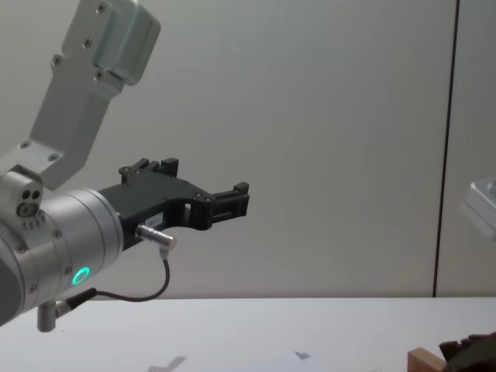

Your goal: Use the one hand to pick up the stamp and affix it onto the A4 paper.

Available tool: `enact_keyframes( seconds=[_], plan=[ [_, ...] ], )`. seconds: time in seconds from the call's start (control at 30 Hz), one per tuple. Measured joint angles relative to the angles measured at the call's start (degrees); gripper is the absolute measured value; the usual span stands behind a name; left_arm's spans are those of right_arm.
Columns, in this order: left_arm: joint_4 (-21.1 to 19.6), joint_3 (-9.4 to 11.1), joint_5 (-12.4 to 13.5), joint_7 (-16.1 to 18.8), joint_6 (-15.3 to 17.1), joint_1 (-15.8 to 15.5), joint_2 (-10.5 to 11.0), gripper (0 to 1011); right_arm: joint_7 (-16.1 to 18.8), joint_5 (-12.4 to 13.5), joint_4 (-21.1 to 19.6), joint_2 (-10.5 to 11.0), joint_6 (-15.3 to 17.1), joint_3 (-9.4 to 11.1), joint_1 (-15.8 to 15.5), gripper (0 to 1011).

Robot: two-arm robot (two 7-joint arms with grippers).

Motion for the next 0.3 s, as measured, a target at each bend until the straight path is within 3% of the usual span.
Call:
enact_keyframes(
  seconds=[0.13, 0.3],
  plan=[
    [0.0, 0.0, 0.0, 0.0, 0.0, 0.0, 0.0, 1001, 0.0, 0.0, 0.0, 0.0, 0.0, 0.0, 0.0, 1000],
    [0.0, 0.0, 0.0, 0.0, 0.0, 0.0, 0.0, 1001, 0.0, 0.0, 0.0, 0.0, 0.0, 0.0, 0.0, 1001]
  ],
)
